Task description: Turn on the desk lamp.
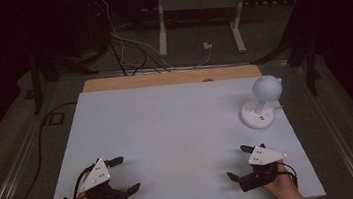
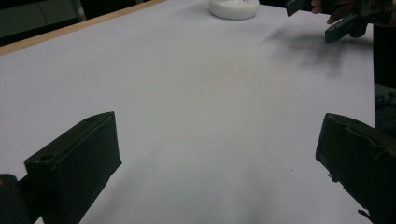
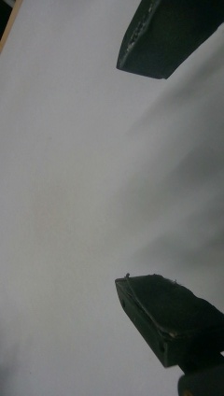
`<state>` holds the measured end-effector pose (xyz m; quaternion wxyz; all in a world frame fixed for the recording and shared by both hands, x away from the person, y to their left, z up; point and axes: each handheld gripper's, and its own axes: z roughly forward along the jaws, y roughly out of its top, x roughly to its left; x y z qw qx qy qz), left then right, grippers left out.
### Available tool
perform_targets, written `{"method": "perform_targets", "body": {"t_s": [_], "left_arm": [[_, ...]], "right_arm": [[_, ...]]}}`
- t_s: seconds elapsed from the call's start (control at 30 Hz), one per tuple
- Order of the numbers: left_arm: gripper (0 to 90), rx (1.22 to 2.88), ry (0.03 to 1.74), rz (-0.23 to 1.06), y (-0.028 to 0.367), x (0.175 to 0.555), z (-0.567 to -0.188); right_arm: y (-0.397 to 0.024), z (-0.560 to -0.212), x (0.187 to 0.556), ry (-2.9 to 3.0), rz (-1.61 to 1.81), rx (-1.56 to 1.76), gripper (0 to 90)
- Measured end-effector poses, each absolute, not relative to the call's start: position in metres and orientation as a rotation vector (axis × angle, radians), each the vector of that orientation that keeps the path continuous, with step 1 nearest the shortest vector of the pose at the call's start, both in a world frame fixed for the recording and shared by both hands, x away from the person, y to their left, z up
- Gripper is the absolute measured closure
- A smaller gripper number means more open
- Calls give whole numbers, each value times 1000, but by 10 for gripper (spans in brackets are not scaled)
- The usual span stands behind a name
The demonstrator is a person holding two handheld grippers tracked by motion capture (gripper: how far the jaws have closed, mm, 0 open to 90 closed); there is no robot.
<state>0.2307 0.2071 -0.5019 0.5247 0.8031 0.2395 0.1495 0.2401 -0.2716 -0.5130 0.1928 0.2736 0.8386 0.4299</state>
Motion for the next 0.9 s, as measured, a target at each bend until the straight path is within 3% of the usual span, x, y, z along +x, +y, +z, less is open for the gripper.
{"method": "perform_targets", "body": {"t_s": [0.9], "left_arm": [[2, 1919, 577, 347, 208, 232, -501]], "right_arm": [[-261, -507, 235, 2447, 1192, 764, 0]]}}
